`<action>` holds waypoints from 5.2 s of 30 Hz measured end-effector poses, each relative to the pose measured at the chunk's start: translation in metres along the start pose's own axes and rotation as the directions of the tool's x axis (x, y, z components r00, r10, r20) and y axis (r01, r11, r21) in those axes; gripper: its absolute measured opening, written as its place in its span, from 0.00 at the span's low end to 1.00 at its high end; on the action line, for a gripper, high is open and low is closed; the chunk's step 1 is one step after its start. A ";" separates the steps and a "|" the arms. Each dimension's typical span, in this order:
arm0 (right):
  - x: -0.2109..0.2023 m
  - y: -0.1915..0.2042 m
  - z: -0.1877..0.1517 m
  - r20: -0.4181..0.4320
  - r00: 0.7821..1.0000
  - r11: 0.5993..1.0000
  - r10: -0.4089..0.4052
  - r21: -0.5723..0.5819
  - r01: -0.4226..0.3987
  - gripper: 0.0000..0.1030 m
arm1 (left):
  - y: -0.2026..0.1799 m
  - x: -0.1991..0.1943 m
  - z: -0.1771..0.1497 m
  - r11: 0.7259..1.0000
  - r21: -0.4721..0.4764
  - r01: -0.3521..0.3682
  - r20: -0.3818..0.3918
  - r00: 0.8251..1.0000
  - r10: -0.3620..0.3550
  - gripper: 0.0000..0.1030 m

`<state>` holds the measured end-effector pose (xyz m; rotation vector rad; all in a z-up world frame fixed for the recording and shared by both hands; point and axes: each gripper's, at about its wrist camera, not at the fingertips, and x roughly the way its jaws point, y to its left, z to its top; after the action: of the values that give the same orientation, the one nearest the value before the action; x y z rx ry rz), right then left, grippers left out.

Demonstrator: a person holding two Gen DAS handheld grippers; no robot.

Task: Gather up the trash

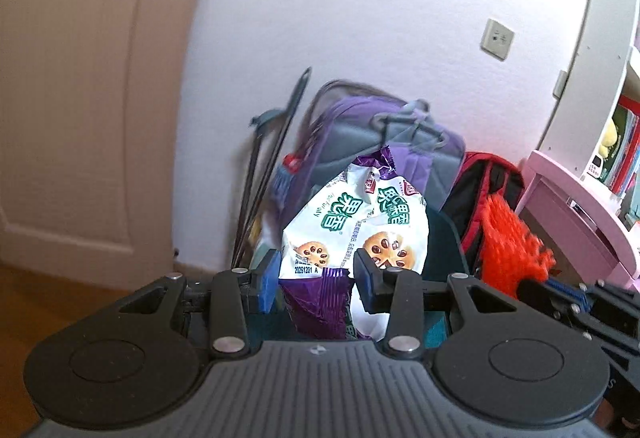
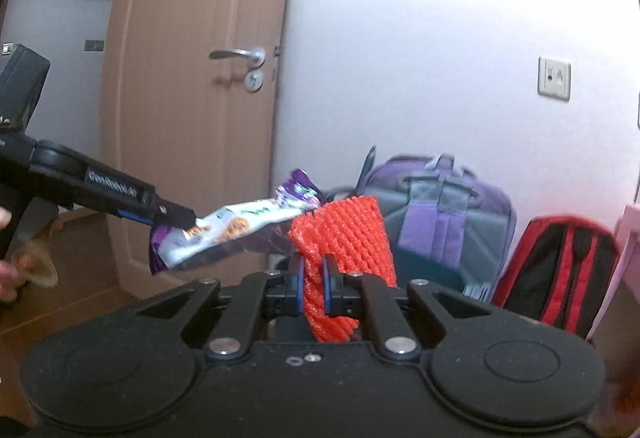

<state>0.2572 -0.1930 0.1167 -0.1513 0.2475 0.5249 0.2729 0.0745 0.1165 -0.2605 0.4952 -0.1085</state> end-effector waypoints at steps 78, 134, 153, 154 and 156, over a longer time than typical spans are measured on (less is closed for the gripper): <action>-0.048 -0.032 -0.031 -0.074 0.996 0.990 -0.046 0.130 0.055 0.53 | -0.095 -0.017 -0.049 0.982 0.185 0.048 0.080 0.995 -0.064 0.98; -0.108 0.003 -0.031 -0.021 1.000 0.986 -0.022 0.166 0.025 0.53 | -0.092 -0.092 -0.089 0.977 0.208 0.046 0.127 0.989 -0.073 0.99; -0.113 0.010 -0.049 -0.043 0.999 0.987 0.002 0.161 0.005 0.53 | -0.086 -0.100 -0.110 0.977 0.207 0.047 0.160 0.984 -0.082 1.00; -0.112 0.011 -0.049 -0.044 0.999 0.987 0.003 0.162 0.004 0.53 | -0.085 -0.100 -0.111 0.978 0.206 0.046 0.161 0.984 -0.080 1.00; -0.112 0.012 -0.050 -0.046 0.999 0.987 0.005 0.163 0.002 0.53 | -0.084 -0.101 -0.111 0.978 0.205 0.049 0.158 0.984 -0.083 1.00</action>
<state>0.1475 -0.2465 0.0979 -0.0042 0.3341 0.5010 0.1279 -0.0138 0.0908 -0.0874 0.3067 -0.1989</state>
